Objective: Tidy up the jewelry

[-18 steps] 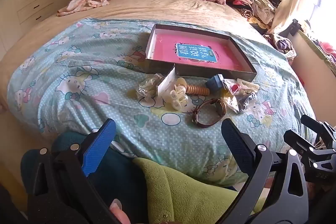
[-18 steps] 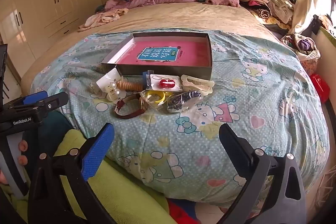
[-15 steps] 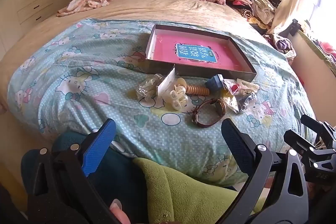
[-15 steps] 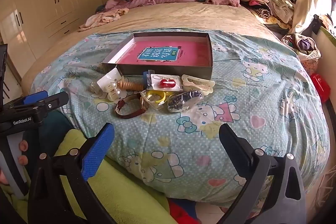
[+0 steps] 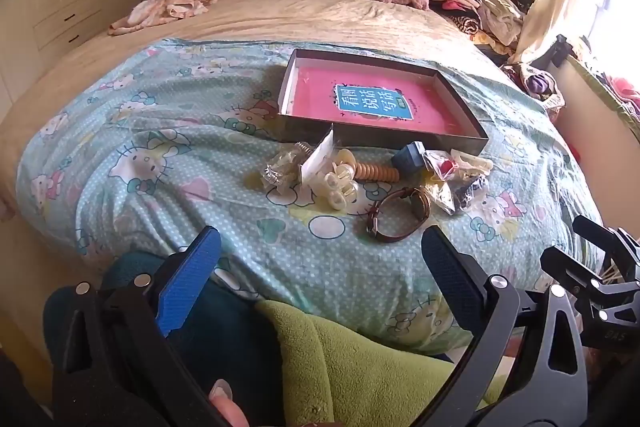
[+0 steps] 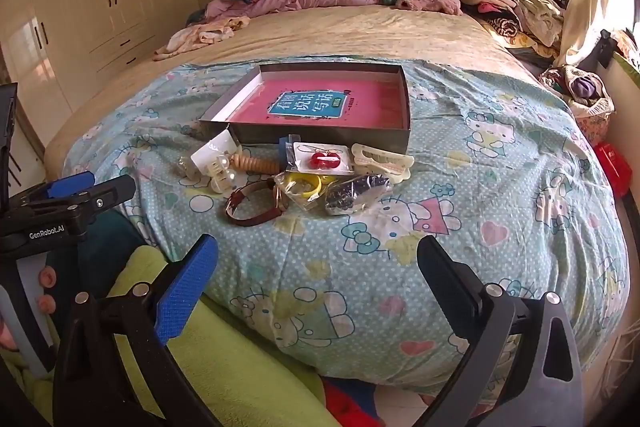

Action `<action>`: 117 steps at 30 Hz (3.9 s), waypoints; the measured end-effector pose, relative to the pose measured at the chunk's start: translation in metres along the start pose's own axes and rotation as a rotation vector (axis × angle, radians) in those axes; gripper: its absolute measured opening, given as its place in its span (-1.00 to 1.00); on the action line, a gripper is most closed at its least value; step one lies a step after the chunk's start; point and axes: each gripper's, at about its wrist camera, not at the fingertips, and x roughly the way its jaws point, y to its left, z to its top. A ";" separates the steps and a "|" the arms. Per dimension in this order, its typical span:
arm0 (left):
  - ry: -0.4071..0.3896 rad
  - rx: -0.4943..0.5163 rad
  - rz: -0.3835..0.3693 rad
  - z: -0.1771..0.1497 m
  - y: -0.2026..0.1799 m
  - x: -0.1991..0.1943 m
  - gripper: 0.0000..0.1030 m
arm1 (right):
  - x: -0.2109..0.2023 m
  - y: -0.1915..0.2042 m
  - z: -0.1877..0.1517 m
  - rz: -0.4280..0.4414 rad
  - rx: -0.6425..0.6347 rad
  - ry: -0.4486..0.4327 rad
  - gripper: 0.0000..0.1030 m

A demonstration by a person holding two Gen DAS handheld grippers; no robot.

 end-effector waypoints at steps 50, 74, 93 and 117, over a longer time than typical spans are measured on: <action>-0.003 0.005 0.006 0.000 0.000 0.000 0.82 | 0.004 0.006 0.001 0.039 -0.021 0.016 0.92; 0.001 -0.026 0.034 0.011 0.019 0.002 0.82 | 0.010 0.005 0.015 0.114 -0.012 -0.002 0.92; 0.028 -0.131 0.003 0.034 0.067 0.027 0.82 | 0.030 -0.010 0.054 0.114 0.000 -0.047 0.91; 0.152 0.054 -0.101 0.057 0.031 0.114 -0.48 | 0.076 -0.066 0.069 0.024 0.085 -0.015 0.91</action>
